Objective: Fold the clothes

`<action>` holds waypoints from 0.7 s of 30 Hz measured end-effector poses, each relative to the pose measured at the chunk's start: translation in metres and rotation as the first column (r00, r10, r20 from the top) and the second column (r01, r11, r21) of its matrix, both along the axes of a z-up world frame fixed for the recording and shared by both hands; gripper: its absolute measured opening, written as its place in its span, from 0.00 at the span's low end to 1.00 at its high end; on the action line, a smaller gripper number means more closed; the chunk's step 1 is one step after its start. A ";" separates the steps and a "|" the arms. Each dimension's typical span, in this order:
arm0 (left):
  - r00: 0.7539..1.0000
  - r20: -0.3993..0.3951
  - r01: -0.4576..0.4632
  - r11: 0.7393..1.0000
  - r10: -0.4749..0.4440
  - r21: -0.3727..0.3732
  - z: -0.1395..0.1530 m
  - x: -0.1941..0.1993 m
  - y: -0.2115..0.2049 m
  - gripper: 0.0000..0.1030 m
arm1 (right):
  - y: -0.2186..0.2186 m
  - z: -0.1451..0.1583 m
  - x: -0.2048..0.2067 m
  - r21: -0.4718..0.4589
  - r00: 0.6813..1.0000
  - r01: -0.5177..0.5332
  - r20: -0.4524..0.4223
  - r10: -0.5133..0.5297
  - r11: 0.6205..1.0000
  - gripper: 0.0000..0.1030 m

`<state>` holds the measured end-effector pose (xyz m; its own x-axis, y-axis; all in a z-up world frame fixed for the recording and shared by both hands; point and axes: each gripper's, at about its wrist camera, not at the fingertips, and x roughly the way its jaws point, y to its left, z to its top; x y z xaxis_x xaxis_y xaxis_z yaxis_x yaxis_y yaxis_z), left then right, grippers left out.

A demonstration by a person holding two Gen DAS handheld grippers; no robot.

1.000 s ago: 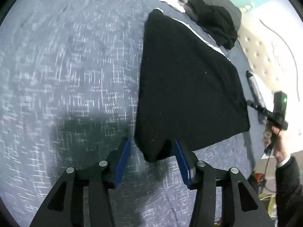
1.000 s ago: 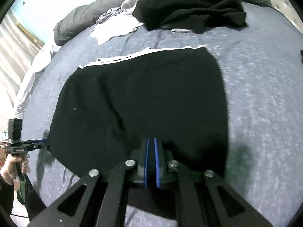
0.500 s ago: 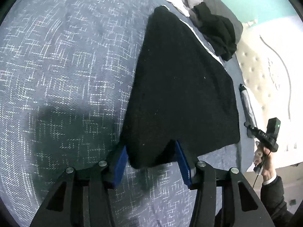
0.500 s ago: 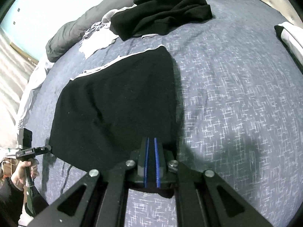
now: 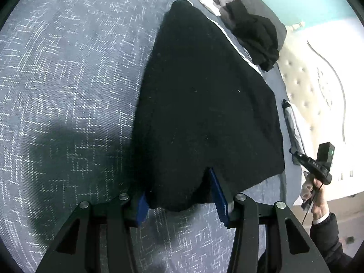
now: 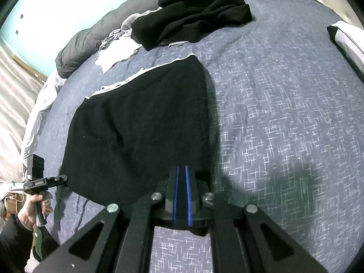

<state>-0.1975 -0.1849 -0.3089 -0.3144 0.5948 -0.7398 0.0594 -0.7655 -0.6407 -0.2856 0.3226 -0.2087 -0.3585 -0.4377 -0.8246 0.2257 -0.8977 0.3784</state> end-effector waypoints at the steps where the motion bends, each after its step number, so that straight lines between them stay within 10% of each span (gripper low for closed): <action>1: 1.000 -0.004 0.000 1.000 0.000 -0.004 0.001 0.000 0.000 0.44 | 0.000 0.000 0.000 -0.002 1.000 0.001 0.001 -0.001 1.000 0.05; 5: 0.999 -0.037 0.010 1.000 -0.011 -0.018 0.013 0.003 0.002 0.25 | 0.001 -0.002 0.000 -0.017 1.000 0.007 0.005 -0.007 1.000 0.05; 21: 0.958 -0.259 0.138 0.989 -0.120 0.051 0.116 -0.039 0.100 0.20 | 0.027 0.001 0.007 -0.063 0.999 0.033 0.000 -0.033 0.997 0.05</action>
<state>-0.2365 -0.0847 -0.1928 -0.4042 0.6889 -0.6018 -0.2086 -0.7100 -0.6726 -0.2788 0.3493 -0.2081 -0.3743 -0.4766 -0.7955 0.1963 -0.8791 0.4344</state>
